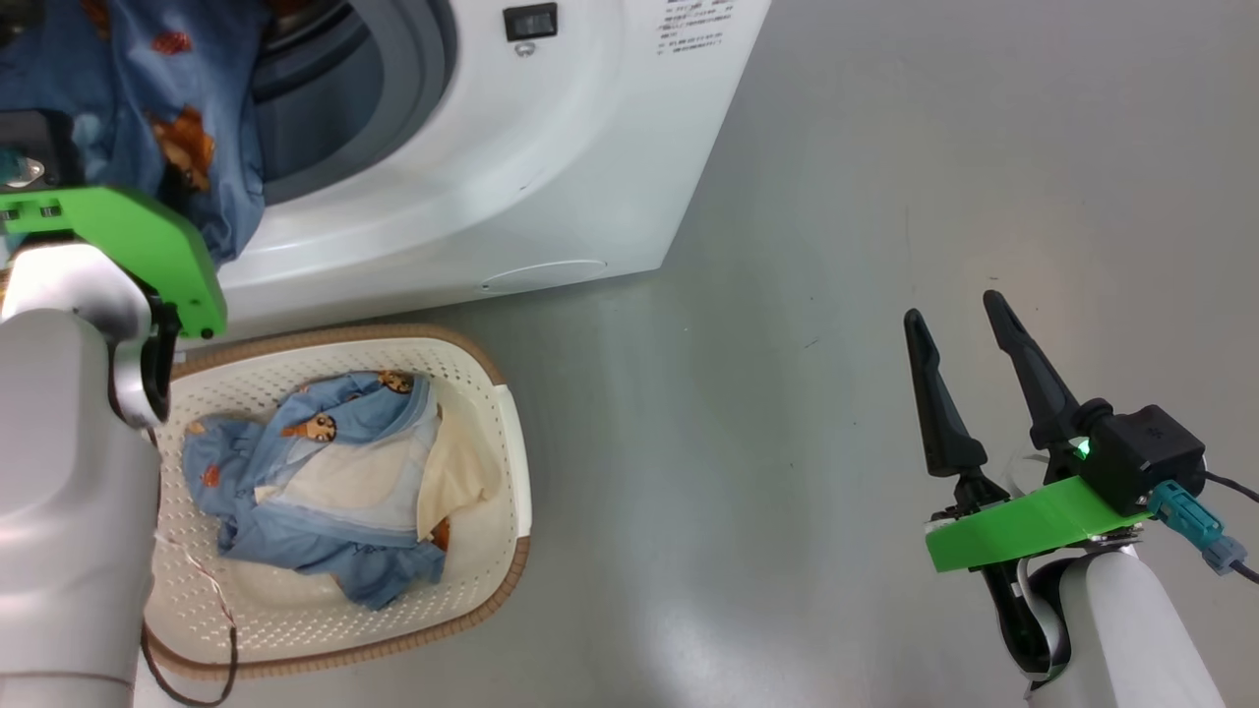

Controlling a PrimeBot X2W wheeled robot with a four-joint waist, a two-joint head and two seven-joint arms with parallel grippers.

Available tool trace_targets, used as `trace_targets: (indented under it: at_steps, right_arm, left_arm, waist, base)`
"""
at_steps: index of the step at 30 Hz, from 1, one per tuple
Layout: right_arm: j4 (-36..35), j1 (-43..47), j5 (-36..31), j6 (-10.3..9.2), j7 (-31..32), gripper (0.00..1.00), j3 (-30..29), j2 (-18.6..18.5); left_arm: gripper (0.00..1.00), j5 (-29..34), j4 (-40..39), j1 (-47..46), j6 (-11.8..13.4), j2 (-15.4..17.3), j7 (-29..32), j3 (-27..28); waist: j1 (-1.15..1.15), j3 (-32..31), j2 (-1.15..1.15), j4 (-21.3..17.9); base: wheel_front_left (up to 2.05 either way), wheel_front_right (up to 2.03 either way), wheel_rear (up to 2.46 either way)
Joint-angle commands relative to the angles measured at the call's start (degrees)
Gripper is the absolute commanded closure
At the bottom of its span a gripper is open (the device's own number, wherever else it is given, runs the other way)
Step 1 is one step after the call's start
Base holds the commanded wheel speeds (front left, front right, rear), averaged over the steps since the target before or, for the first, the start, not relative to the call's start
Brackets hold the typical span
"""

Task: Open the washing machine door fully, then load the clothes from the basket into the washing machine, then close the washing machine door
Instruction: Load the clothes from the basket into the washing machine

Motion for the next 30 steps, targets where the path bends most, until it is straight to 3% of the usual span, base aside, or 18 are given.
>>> trace_targets:
  at_steps: [1,13,14,15,17,24,30]
  right_arm:
    - [-1.2,1.6,0.2,0.09,-0.3,0.0,1.4,0.3]
    - [-1.0,2.0,0.4,0.09,-0.3,0.0,2.6,0.3]
    - [-1.0,2.1,0.5,0.09,-0.3,0.0,2.6,0.3]
    - [-1.0,2.1,0.5,0.09,-0.3,0.0,2.6,0.3]
    - [-0.9,2.3,0.8,0.09,-0.3,0.0,2.5,0.3]
    - [-0.9,2.7,1.0,0.09,-0.3,0.0,2.4,0.3]
    - [-1.0,2.8,1.1,0.09,-0.3,0.0,3.0,0.3]
  left_arm:
    - [0.0,0.6,0.1,-2.0,-0.1,3.0,-0.1,0.9]
    - [0.0,1.9,11.2,-7.6,-0.6,3.7,-0.8,-1.3]
    - [0.33,1.7,12.2,-8.0,-0.8,3.7,-1.0,-1.3]
    - [0.58,1.6,13.1,-8.4,-1.0,3.7,-1.2,-1.3]
    - [1.0,1.6,14.8,-9.1,-1.3,3.8,-1.9,-1.6]
    - [1.0,0.9,19.4,-10.8,-1.5,3.5,-6.1,-1.6]
    - [1.0,-0.5,20.4,-13.5,-0.4,3.4,-16.0,-0.2]
  waist:
    - [0.0,0.0,0.0,-0.1]
    - [0.0,0.3,0.0,-1.8]
    - [0.0,0.4,0.0,-2.1]
    - [0.0,0.5,0.0,-2.3]
    - [0.0,0.5,0.0,-2.7]
    - [0.0,0.6,0.0,-3.5]
    - [0.0,0.7,0.0,-3.8]
  base:
    - [0.0,0.0,0.0]
    - [0.0,0.0,0.0]
    - [0.0,0.0,0.0]
    - [0.0,0.0,0.0]
    - [0.0,0.0,0.0]
    - [0.0,0.0,0.0]
    - [0.0,0.0,0.0]
